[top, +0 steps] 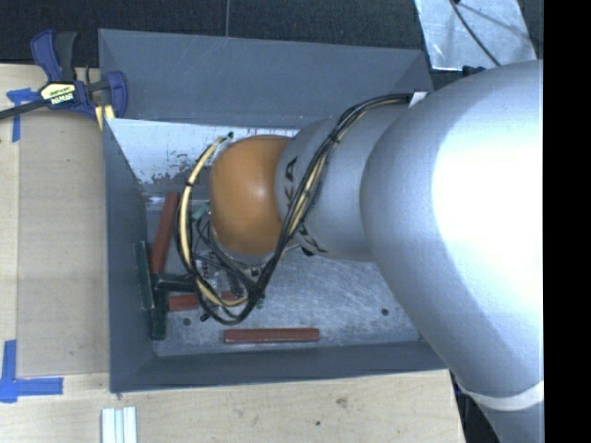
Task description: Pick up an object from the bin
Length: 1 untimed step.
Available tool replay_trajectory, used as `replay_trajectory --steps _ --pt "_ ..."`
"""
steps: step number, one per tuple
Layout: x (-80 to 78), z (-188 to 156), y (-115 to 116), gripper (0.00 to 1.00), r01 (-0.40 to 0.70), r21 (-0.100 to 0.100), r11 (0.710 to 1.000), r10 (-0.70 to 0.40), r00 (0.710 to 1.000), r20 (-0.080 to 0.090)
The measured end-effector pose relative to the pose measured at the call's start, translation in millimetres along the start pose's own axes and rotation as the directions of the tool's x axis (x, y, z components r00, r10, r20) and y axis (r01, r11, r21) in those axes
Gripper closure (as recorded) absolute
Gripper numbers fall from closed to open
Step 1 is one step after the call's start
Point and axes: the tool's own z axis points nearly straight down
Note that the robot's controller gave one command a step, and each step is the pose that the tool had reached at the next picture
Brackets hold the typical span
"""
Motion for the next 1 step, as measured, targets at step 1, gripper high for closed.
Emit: replay_trajectory --steps 1 --pt "2.7 5.2 -0.4 0.0 -0.003 -0.003 1.0 0.003 1.0 0.0"
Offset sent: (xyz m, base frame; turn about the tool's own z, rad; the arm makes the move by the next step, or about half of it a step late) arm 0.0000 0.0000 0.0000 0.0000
